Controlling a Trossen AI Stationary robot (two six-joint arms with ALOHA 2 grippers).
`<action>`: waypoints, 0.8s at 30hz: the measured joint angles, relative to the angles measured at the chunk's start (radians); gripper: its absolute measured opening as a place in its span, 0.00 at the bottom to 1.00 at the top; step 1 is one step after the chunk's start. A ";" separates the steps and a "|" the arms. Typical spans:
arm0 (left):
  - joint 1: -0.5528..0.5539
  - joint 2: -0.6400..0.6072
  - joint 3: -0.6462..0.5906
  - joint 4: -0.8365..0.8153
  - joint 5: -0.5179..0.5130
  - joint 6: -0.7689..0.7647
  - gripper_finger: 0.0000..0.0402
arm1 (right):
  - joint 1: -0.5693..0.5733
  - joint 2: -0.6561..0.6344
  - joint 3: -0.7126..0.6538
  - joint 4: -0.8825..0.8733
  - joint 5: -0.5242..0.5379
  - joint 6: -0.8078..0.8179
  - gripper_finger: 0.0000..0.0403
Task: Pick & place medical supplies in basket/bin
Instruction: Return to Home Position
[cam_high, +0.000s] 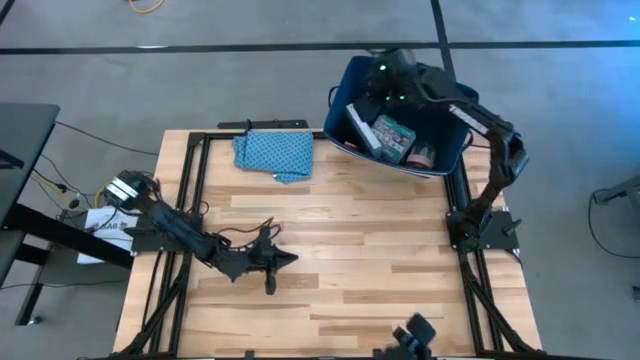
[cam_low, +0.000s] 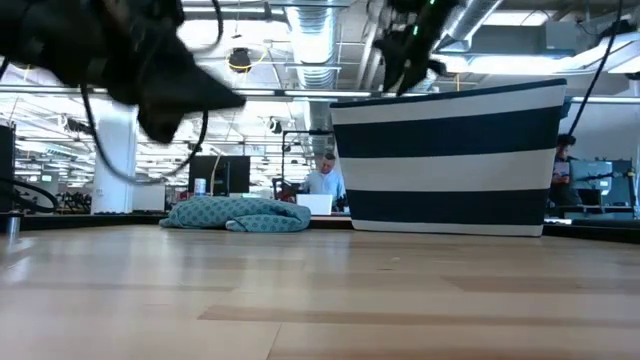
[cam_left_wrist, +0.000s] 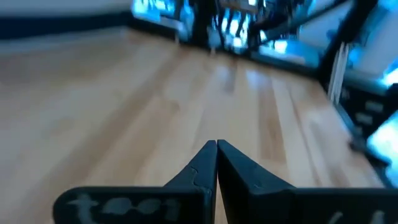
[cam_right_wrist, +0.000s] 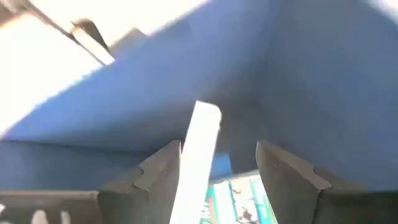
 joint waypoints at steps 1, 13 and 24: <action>0.001 -0.042 0.000 -0.015 -0.015 0.019 0.00 | 0.015 -0.019 0.015 -0.012 0.000 0.008 0.50; -0.015 -0.683 0.000 -0.528 -0.357 0.345 0.00 | 0.460 -0.403 -0.006 -0.309 0.000 -0.076 0.41; -0.068 -1.247 -0.029 -1.068 -0.315 0.291 0.00 | 0.868 -0.975 -0.855 0.205 0.045 -0.076 0.35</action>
